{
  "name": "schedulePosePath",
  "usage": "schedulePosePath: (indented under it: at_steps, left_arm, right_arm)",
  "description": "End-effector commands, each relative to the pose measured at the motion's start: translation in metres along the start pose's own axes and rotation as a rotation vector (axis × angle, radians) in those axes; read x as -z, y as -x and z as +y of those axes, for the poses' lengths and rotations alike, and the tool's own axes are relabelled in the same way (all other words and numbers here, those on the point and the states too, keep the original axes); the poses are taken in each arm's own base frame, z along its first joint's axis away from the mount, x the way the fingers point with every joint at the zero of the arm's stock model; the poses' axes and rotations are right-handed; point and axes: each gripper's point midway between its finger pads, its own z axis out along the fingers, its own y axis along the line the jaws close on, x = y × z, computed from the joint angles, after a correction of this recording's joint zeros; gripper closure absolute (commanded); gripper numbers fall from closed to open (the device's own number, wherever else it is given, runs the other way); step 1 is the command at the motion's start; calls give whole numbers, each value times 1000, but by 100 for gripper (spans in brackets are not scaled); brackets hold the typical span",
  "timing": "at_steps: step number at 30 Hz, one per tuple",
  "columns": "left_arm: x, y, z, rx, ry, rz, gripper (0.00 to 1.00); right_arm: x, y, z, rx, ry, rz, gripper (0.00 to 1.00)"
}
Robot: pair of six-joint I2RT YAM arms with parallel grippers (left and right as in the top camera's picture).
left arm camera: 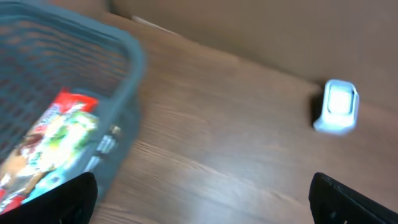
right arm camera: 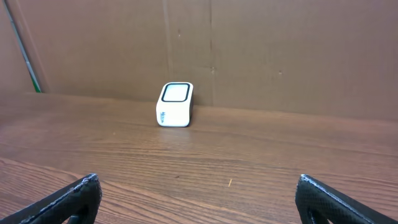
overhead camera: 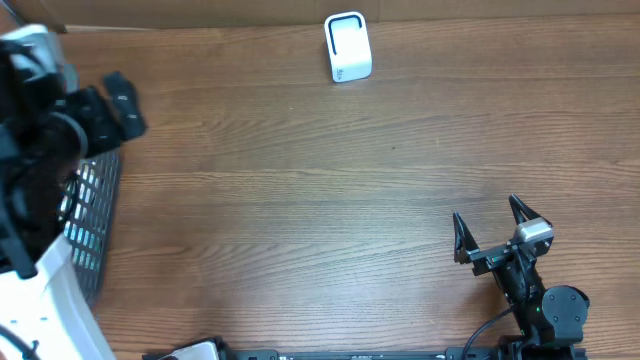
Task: Scan the item barcode
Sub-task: 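Move the left gripper over the basket and reach down into it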
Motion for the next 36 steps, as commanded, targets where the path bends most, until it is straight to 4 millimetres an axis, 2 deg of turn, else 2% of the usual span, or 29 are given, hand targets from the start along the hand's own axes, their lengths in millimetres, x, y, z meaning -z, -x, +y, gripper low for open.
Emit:
schedulePosePath:
  at_steps: [1,5,8,10,12,17,21,24,36]
  left_arm:
    - [14,15,43,163,116,-73,0]
    - [12,13,88,284,231,-67,0]
    - [12,2,122,395,331,-33,6]
    - [13,-9,147,518,406,-17,6]
    - [10,-16,159,569,424,-5,5]
    - [-15,-32,172,613,420,71,4]
    - [-39,-49,179,632,429,155,10]
    - [-54,-61,183,656,436,194,10]
    - [-93,-94,195,673,446,273,2]
  right_arm:
    - [0,-2,2,5,10,-2,0]
    - [0,-2,2,5,10,-2,0]
    - [0,-2,2,5,10,-2,0]
    - [0,-2,2,5,10,-2,0]
    - [0,-2,2,5,10,-2,0]
    - [0,-2,2,5,10,-2,0]
    - [0,-2,2,5,10,-2,0]
    - [0,-2,2,5,10,-2,0]
    - [0,-2,2,5,10,-2,0]
